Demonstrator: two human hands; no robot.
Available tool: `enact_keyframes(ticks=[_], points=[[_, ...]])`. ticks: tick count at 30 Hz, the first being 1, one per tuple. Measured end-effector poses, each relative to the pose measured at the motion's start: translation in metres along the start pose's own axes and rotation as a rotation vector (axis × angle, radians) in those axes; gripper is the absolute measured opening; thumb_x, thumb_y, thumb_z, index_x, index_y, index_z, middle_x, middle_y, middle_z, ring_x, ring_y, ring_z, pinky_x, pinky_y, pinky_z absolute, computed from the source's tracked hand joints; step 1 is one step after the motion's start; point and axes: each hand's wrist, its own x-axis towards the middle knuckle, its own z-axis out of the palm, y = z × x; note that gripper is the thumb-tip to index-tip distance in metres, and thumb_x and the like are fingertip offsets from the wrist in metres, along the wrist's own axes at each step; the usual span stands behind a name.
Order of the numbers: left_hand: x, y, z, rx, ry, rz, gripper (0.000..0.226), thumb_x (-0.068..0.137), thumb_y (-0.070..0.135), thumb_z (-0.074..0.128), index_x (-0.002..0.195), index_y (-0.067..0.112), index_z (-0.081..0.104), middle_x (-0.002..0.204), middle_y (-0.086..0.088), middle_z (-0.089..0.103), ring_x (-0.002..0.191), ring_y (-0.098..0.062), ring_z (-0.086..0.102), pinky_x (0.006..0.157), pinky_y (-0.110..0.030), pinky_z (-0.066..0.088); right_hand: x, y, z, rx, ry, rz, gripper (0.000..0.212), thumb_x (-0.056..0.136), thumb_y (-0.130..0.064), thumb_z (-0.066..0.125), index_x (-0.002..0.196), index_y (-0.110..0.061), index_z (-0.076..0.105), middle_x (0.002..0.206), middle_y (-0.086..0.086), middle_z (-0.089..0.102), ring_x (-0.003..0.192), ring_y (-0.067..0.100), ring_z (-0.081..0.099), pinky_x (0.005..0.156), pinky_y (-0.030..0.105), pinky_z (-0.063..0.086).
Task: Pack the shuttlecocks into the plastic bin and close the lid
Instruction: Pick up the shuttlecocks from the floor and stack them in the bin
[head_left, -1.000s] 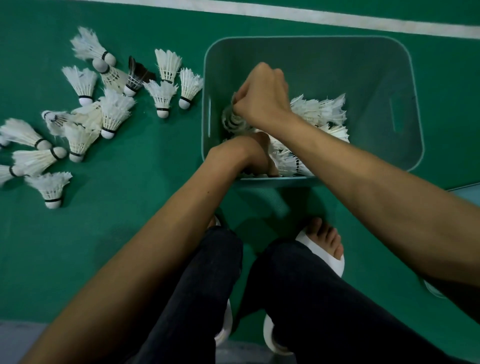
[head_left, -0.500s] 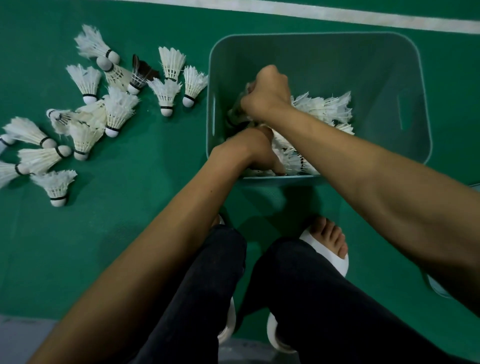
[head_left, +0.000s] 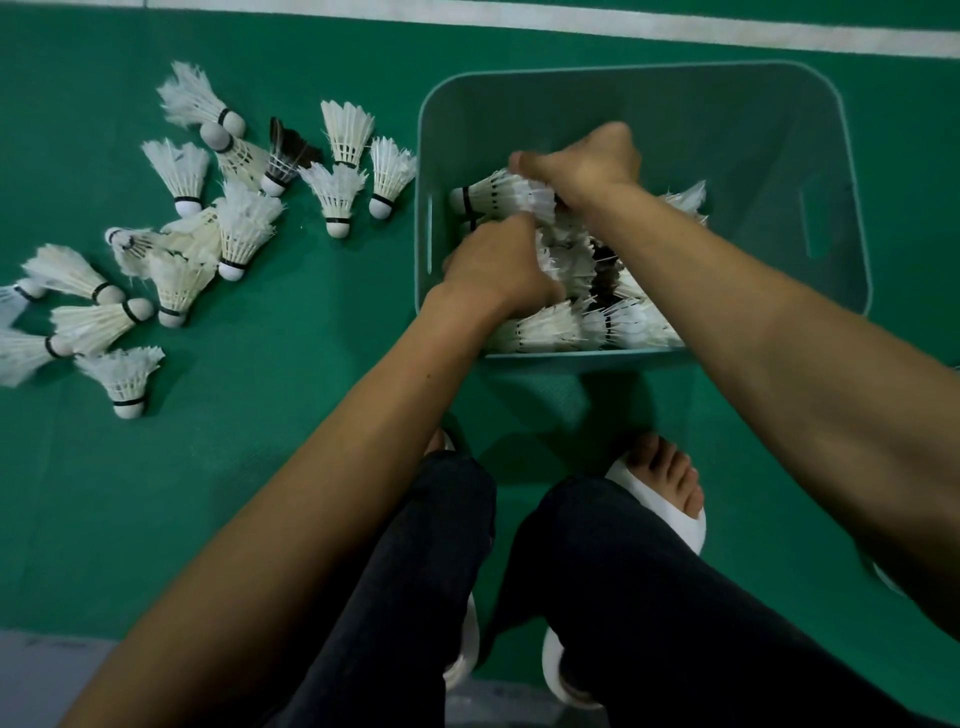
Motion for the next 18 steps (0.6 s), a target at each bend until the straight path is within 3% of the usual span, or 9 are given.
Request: enact_keyframes(ticks=[2, 4, 7, 9, 13, 15, 18], points=[[0.002, 0.0, 0.001, -0.014, -0.024, -0.038, 0.071, 0.08, 0.042, 0.078, 0.141, 0.02, 0.049, 0.144, -0.012, 0.05, 0.13, -0.033, 0.052, 0.106, -0.049, 0.047, -0.003, 0.0, -0.001, -0.026, 0.042, -0.051, 0.054, 0.065, -0.06, 0.087, 0.085, -0.014, 0.065, 0.086, -0.001, 0.069, 0.074, 0.014, 0.065, 0.051, 0.024, 0.046], [0.003, 0.001, 0.002, -0.019, -0.014, -0.081, 0.074, 0.081, 0.039, 0.079, 0.146, 0.022, 0.045, 0.153, -0.017, 0.037, 0.138, -0.038, 0.044, 0.113, -0.052, 0.041, -0.008, 0.001, -0.008, -0.044, 0.084, -0.067, 0.047, 0.07, -0.058, 0.082, 0.077, -0.016, 0.063, 0.08, 0.002, 0.071, 0.069, 0.016, 0.068, 0.057, 0.029, 0.055], [0.003, -0.001, 0.0, -0.027, 0.035, -0.047, 0.063, 0.081, 0.031, 0.08, 0.136, 0.019, 0.052, 0.136, -0.011, 0.055, 0.124, -0.032, 0.056, 0.101, -0.045, 0.05, -0.026, 0.008, -0.028, -0.071, 0.081, -0.137, 0.031, 0.075, -0.036, 0.08, 0.066, -0.01, 0.065, 0.067, 0.008, 0.07, 0.054, 0.012, 0.061, 0.064, 0.029, 0.057], [0.001, 0.0, 0.001, -0.021, 0.031, -0.023, 0.063, 0.082, 0.028, 0.08, 0.135, 0.016, 0.05, 0.128, -0.007, 0.062, 0.115, -0.029, 0.061, 0.089, -0.039, 0.051, -0.043, 0.016, -0.041, -0.046, -0.045, -0.202, 0.031, 0.072, -0.03, 0.08, 0.073, 0.001, 0.073, 0.073, 0.014, 0.074, 0.057, 0.013, 0.063, 0.066, 0.032, 0.059], [-0.004, 0.004, 0.001, -0.098, 0.002, -0.018, 0.078, 0.072, 0.029, 0.091, 0.131, 0.012, 0.042, 0.127, -0.012, 0.062, 0.114, -0.032, 0.061, 0.078, -0.034, 0.045, -0.072, 0.027, -0.059, -0.101, -0.424, -0.282, 0.012, 0.074, -0.017, 0.078, 0.076, -0.006, 0.078, 0.083, 0.026, 0.073, 0.067, 0.015, 0.057, 0.062, 0.031, 0.045], [-0.008, 0.007, -0.001, -0.15, -0.022, -0.023, 0.09, 0.066, 0.027, 0.095, 0.134, 0.009, 0.039, 0.131, -0.014, 0.059, 0.115, -0.031, 0.059, 0.078, -0.031, 0.043, -0.075, 0.031, -0.066, -0.137, -0.481, -0.322, 0.002, 0.077, -0.008, 0.08, 0.076, -0.009, 0.079, 0.076, 0.017, 0.073, 0.064, 0.01, 0.057, 0.063, 0.028, 0.045], [-0.013, 0.009, -0.006, -0.186, -0.053, 0.003, 0.098, 0.059, 0.025, 0.099, 0.134, 0.01, 0.037, 0.133, -0.013, 0.055, 0.11, -0.027, 0.056, 0.081, -0.032, 0.045, -0.072, 0.036, -0.071, -0.232, -0.485, -0.348, 0.012, 0.081, -0.009, 0.081, 0.076, -0.001, 0.074, 0.062, 0.008, 0.062, 0.052, 0.007, 0.047, 0.054, 0.024, 0.039]])
